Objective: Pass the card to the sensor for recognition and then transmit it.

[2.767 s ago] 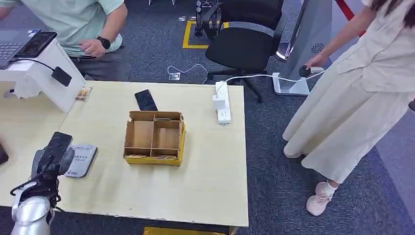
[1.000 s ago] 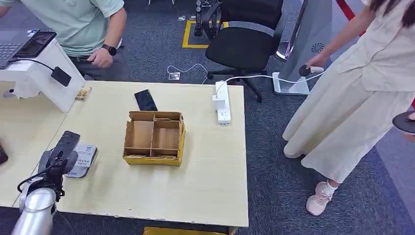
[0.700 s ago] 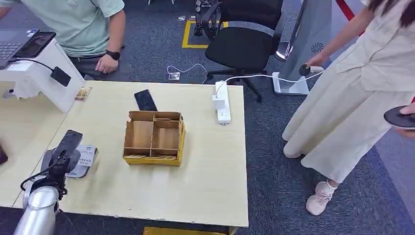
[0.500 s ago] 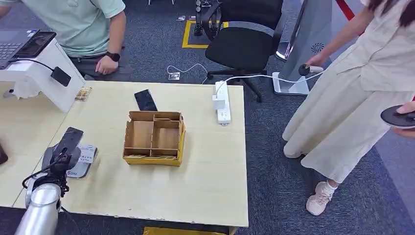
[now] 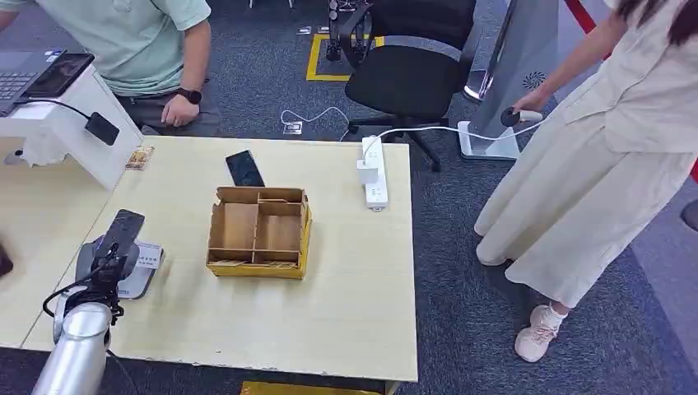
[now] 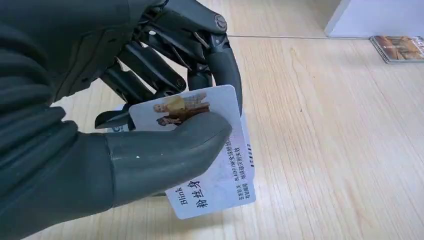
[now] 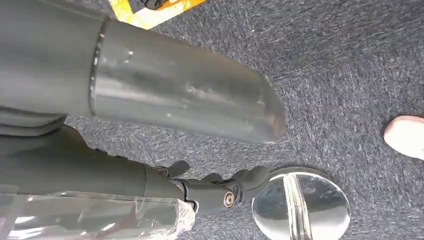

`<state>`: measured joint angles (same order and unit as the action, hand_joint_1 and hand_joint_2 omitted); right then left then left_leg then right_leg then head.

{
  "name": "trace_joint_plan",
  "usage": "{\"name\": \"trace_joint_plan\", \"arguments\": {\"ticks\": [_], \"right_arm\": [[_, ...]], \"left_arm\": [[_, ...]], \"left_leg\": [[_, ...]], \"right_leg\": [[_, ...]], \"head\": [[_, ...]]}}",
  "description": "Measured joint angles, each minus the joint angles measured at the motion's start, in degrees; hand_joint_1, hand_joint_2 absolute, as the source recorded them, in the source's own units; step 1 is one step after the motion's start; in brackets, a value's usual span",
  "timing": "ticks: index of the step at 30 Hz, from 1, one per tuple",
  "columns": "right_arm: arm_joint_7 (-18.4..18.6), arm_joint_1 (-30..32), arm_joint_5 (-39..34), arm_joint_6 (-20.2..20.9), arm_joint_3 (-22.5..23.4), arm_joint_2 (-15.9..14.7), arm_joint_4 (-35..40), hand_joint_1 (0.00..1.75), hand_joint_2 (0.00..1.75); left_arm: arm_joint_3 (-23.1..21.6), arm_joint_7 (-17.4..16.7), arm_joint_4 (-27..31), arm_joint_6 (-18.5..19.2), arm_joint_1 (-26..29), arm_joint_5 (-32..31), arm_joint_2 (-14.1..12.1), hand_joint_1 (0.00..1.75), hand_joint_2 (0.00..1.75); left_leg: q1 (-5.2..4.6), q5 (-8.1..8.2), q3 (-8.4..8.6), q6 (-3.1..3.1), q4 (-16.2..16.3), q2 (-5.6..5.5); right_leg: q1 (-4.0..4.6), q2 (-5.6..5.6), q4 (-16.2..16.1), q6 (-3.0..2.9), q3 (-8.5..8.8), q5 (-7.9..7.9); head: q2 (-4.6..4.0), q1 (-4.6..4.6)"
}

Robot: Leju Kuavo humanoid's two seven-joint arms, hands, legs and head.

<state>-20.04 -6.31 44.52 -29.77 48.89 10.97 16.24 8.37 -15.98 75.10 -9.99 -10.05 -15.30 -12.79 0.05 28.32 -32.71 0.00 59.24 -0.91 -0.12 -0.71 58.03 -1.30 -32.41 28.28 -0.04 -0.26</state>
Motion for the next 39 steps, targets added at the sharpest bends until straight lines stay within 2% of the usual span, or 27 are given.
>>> {"name": "trace_joint_plan", "arguments": {"ticks": [5, 9, 20, 28, 39], "right_arm": [[-0.4, 0.0, -0.3, 0.0, 0.0, 0.0, 0.0, 0.0, 0.0], [-0.5, 0.1, -1.0, 0.0, 0.1, -0.1, 0.0, 0.0, 0.0], [-0.8, 0.3, -2.0, -0.2, 0.1, -0.2, 0.0, 0.0, 0.0], [-0.8, 0.3, -2.4, -0.2, 0.1, -0.2, 0.0, 0.0, 0.0], [-0.9, 0.2, -3.2, -0.2, 0.1, -0.2, 0.0, 0.0, 0.0]], "left_arm": [[0.0, -0.1, -0.3, -0.8, 0.0, 0.4, -0.1, 1.75, 1.75], [0.3, -0.8, 0.0, -2.3, 1.1, 1.1, -1.3, 1.75, 1.75], [4.7, -2.6, 2.8, -4.8, 5.9, 2.6, -1.9, 1.75, 1.75], [5.3, -4.4, 3.1, -3.5, 7.9, 0.7, -1.9, 1.75, 1.75], [4.4, -4.7, 2.3, -1.0, 6.6, -1.5, -1.3, 1.75, 1.75]], "left_leg": [[0.0, 0.0, -0.01, 0.0, 0.0, 0.0], [0.0, 0.0, -0.01, 0.0, 0.0, 0.01], [0.0, 0.0, -0.01, 0.0, 0.0, -0.01], [0.0, 0.0, -0.01, 0.0, 0.0, -0.02], [0.0, 0.0, 0.02, 0.0, 0.0, -0.03]], "right_leg": [[0.0, 0.01, 0.0, 0.0, 0.01, 0.0], [0.0, -0.02, 0.0, 0.0, 0.01, 0.0], [0.0, 0.01, 0.0, 0.0, 0.02, 0.01], [0.0, 0.04, 0.0, 0.0, 0.02, 0.01], [0.0, 0.05, 0.0, 0.0, 0.04, 0.0]], "head": [[-0.02, 0.0], [0.0, 0.02], [-0.02, 0.02], [0.0, 0.02], [0.0, 0.04]]}}
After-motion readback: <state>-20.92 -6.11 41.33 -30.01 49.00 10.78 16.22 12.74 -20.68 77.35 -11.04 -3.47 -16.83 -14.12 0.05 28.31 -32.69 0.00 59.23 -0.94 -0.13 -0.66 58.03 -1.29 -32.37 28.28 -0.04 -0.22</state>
